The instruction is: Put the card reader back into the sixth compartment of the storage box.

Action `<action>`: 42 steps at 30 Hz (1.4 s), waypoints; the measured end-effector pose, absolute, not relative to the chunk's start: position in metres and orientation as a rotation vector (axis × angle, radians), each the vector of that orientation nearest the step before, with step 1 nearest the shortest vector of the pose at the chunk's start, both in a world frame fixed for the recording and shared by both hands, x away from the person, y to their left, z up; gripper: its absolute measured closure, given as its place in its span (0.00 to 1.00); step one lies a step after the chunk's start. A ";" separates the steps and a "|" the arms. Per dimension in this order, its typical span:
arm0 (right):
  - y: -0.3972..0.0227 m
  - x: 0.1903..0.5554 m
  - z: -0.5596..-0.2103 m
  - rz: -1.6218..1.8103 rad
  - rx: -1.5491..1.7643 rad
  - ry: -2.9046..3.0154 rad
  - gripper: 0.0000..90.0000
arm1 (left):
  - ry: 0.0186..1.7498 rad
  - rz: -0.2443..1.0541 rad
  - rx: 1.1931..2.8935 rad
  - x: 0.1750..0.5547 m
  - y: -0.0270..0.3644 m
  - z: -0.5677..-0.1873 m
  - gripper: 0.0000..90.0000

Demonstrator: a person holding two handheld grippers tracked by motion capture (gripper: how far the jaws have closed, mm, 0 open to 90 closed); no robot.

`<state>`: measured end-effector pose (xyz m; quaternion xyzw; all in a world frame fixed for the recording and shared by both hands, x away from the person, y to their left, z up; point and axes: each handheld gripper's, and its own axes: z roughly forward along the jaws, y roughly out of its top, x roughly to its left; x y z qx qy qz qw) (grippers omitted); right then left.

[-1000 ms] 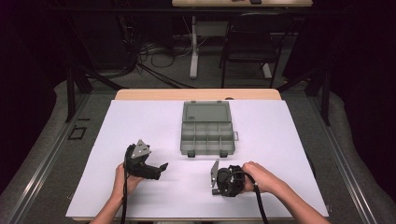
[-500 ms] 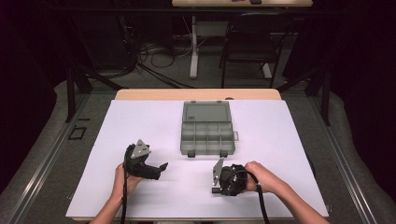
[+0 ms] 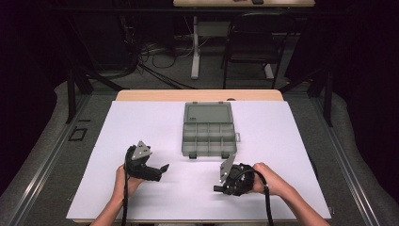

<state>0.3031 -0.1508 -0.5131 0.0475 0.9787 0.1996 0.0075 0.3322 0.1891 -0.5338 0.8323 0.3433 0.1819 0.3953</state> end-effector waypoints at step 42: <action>-0.177 0.311 -0.509 0.935 0.475 2.809 0.82 | 0.862 0.468 2.110 0.331 0.187 -0.534 0.00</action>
